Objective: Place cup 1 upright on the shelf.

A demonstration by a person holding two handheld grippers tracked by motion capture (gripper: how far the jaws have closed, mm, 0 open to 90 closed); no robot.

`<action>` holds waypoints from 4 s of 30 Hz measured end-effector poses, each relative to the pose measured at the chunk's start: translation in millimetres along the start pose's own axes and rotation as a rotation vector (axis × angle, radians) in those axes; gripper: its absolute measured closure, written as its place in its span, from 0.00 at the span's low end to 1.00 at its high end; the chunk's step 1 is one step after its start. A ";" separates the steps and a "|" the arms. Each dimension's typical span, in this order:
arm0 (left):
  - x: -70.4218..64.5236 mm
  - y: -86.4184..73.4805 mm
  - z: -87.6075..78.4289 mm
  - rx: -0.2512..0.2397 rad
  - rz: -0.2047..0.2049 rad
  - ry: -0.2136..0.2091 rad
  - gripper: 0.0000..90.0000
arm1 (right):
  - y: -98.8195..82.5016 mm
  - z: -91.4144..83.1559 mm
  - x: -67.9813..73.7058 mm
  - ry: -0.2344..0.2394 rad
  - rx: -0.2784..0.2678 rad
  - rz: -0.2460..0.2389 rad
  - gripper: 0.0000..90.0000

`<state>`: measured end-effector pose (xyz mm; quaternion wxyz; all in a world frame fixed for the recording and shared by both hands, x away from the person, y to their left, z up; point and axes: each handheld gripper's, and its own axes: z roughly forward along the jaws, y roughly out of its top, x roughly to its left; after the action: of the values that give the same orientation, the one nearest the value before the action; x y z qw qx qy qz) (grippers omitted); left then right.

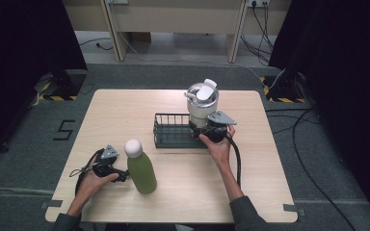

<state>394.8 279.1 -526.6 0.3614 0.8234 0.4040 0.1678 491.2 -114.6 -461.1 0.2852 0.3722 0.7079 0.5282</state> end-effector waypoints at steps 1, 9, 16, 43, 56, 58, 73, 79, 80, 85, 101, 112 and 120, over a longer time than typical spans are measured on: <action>0.0 0.0 0.0 0.000 0.000 -0.001 0.00 | 0.0 0.0 0.0 0.000 0.000 0.000 0.12; 0.0 0.0 0.0 0.000 0.000 0.000 0.00 | -1.4 -7.2 5.2 -0.044 0.013 -0.012 0.12; 0.0 0.0 0.0 0.000 0.000 -0.001 0.00 | -2.9 -16.0 7.4 -0.055 0.027 -0.002 0.12; 0.0 0.0 0.0 0.000 0.000 0.000 0.00 | -9.4 -55.6 20.6 -0.052 0.021 0.020 0.17; 0.0 0.0 0.0 -0.001 0.000 -0.001 0.00 | -9.3 -75.9 24.1 -0.031 0.011 0.004 0.17; 0.0 0.0 0.0 0.000 0.000 -0.001 0.00 | -10.2 -78.2 24.0 -0.029 0.010 0.002 0.17; -0.6 -0.5 -0.4 -0.001 0.000 -0.003 0.00 | -17.5 -95.0 25.5 -0.016 0.023 -0.006 0.17; -0.8 -0.7 -0.5 -0.002 0.000 -0.002 0.00 | -20.8 -101.6 25.1 -0.015 0.024 -0.012 0.17; -0.8 -0.7 -0.6 -0.002 0.000 -0.002 0.00 | -21.3 -102.6 25.4 -0.017 0.028 -0.008 0.17; -0.8 -0.7 -0.6 -0.001 0.001 -0.003 0.00 | -21.8 -109.3 25.3 -0.013 0.021 -0.012 0.17; -0.8 -0.8 -0.6 -0.001 0.001 -0.003 0.00 | -31.2 -123.7 26.7 0.006 0.047 -0.020 0.17; -0.8 -0.8 -0.7 -0.001 0.001 -0.003 0.00 | -41.2 -129.1 27.0 0.008 0.072 -0.019 0.17; -0.8 -0.8 -0.7 -0.001 0.001 -0.003 0.00 | -48.3 -130.3 28.1 0.012 0.097 -0.026 0.17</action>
<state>393.4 279.1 -526.7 0.3623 0.8236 0.4030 0.1671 360.8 -169.1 -471.3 0.2692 0.3733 0.7392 0.4917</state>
